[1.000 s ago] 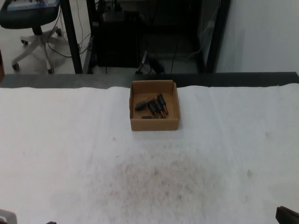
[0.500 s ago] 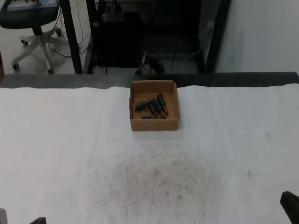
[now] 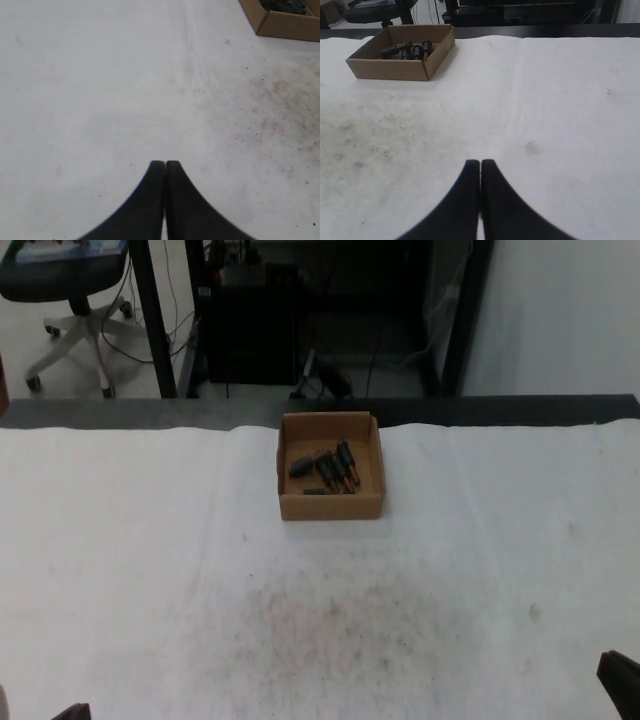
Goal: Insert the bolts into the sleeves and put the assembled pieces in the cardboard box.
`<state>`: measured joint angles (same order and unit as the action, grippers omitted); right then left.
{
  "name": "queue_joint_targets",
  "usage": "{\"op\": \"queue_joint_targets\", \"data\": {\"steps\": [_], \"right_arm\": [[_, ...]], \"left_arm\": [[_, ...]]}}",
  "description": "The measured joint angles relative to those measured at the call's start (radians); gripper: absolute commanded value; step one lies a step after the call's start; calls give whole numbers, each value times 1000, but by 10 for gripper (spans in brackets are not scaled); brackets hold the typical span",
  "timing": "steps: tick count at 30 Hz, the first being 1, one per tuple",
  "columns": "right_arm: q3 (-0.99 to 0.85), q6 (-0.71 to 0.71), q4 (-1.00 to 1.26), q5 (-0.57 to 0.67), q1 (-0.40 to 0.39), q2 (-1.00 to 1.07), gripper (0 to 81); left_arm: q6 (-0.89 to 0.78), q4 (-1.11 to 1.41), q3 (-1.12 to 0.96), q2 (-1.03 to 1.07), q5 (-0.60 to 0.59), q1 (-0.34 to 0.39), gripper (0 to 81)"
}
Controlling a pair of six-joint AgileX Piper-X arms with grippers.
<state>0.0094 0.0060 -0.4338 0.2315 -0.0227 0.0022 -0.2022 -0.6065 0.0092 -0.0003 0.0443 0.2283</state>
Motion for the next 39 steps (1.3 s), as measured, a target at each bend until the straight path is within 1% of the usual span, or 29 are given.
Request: {"op": "queue_joint_targets", "data": {"steps": [6,10,14,17,20,34,39], "right_arm": [[0,0,-3,0,0,0,8],[0,0,-81,0,0,-2,8],[0,0,-130,-40,0,-2,8],[0,0,-136,-80,0,-2,8],[0,0,-136,-92,0,-2,8],[0,0,-136,-93,0,-2,8],[0,0,-136,-93,0,-2,8]], "left_arm": [[0,0,0,0,0,0,3],[0,0,0,0,0,0,3],[0,0,0,0,0,0,3],[0,0,0,0,0,0,3],[0,0,0,0,0,0,3],[0,-1,0,0,0,0,3],[0,-1,0,0,19,-5,3]]}}
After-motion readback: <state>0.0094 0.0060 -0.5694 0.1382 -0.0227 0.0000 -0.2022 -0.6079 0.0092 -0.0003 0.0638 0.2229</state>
